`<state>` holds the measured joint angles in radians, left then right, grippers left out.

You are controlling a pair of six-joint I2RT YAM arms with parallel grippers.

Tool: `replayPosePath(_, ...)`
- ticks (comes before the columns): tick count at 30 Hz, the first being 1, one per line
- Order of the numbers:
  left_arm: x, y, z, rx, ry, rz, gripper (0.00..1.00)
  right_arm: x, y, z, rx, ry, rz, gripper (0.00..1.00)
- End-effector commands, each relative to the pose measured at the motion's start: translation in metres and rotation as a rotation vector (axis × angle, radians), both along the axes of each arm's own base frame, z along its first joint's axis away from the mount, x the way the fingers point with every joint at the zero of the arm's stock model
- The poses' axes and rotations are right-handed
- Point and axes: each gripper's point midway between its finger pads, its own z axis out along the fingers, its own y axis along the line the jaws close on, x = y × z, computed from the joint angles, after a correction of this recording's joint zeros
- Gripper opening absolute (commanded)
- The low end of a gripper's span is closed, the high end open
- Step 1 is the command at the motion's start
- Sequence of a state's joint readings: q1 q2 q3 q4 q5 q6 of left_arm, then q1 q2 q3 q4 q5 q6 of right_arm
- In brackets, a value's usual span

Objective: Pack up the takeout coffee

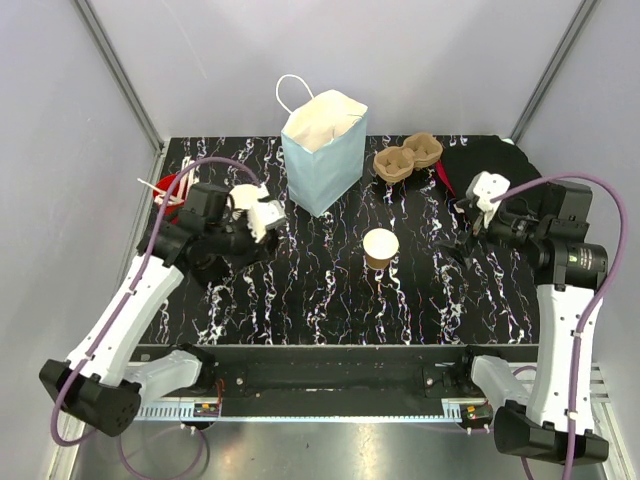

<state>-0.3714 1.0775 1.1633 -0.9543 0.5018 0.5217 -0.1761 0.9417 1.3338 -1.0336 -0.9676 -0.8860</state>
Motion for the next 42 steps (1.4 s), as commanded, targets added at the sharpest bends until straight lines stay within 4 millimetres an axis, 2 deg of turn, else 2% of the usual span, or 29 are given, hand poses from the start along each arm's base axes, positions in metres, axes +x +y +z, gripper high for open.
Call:
replayPosePath(1,-0.013,-0.046,0.045,-0.12,-0.035,-0.175,0.16,-0.025,0.025,0.021,0.022,-0.101,0.205,1.0)
replayPosePath(2,-0.015,-0.052,0.042,-0.12,-0.002,-0.199,0.16,-0.025,0.026,0.023,0.024,-0.109,0.214,1.0)
replayPosePath(6,-0.024,-0.078,0.054,-0.125,0.033,-0.306,0.16,-0.011,0.03,0.024,0.01,-0.112,0.193,1.0)
replayPosePath(7,-0.024,-0.084,0.053,-0.124,0.052,-0.324,0.16,-0.011,0.039,0.023,0.003,-0.108,0.217,1.0)
replayPosePath(8,-0.024,-0.089,0.062,-0.134,0.041,-0.337,0.16,0.0,0.036,0.023,-0.03,-0.13,0.179,1.0)
replayPosePath(12,-0.026,-0.108,0.07,-0.141,0.046,-0.396,0.17,0.009,0.058,0.013,-0.053,-0.133,0.178,1.0)
replayPosePath(13,-0.026,-0.113,0.066,-0.142,0.074,-0.412,0.17,0.016,0.057,0.01,-0.09,-0.151,0.135,1.0)
replayPosePath(14,-0.028,-0.118,0.071,-0.15,0.081,-0.429,0.17,0.015,0.073,0.009,-0.098,-0.184,0.175,1.0)
replayPosePath(18,-0.029,-0.132,0.064,-0.149,0.154,-0.471,0.17,0.02,0.09,0.006,-0.136,-0.239,0.193,1.0)
replayPosePath(21,-0.032,-0.142,0.06,-0.167,0.207,-0.505,0.16,0.021,0.103,-0.009,-0.199,-0.247,0.232,1.0)
replayPosePath(23,-0.033,-0.145,0.059,-0.18,0.23,-0.519,0.16,0.027,0.105,-0.016,-0.248,-0.269,0.218,1.0)
replayPosePath(27,-0.038,-0.154,0.063,-0.223,0.285,-0.562,0.16,0.022,0.123,-0.019,-0.258,-0.274,0.27,1.0)
replayPosePath(33,-0.041,-0.164,0.07,-0.269,0.348,-0.597,0.16,0.019,0.137,-0.027,-0.307,-0.284,0.313,1.0)
replayPosePath(42,-0.04,-0.17,0.072,-0.292,0.393,-0.61,0.16,0.001,0.153,-0.036,-0.323,-0.268,0.411,1.0)
